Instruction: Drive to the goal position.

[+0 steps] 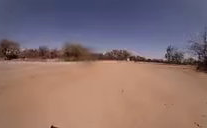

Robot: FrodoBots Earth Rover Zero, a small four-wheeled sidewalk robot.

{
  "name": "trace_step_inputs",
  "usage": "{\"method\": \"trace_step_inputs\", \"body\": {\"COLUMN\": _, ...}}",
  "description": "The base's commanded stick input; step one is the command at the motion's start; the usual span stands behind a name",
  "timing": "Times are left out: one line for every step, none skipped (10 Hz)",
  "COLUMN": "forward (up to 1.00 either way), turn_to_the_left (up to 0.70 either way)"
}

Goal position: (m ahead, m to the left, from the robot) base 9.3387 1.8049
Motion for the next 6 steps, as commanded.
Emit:
{"method": "trace_step_inputs", "body": {"forward": 1.0, "turn_to_the_left": 0.0}}
{"method": "trace_step_inputs", "body": {"forward": 1.0, "turn_to_the_left": 0.0}}
{"method": "trace_step_inputs", "body": {"forward": 1.0, "turn_to_the_left": 0.0}}
{"method": "trace_step_inputs", "body": {"forward": 1.0, "turn_to_the_left": 0.0}}
{"method": "trace_step_inputs", "body": {"forward": 1.0, "turn_to_the_left": 0.0}}
{"method": "trace_step_inputs", "body": {"forward": 1.0, "turn_to_the_left": 0.0}}
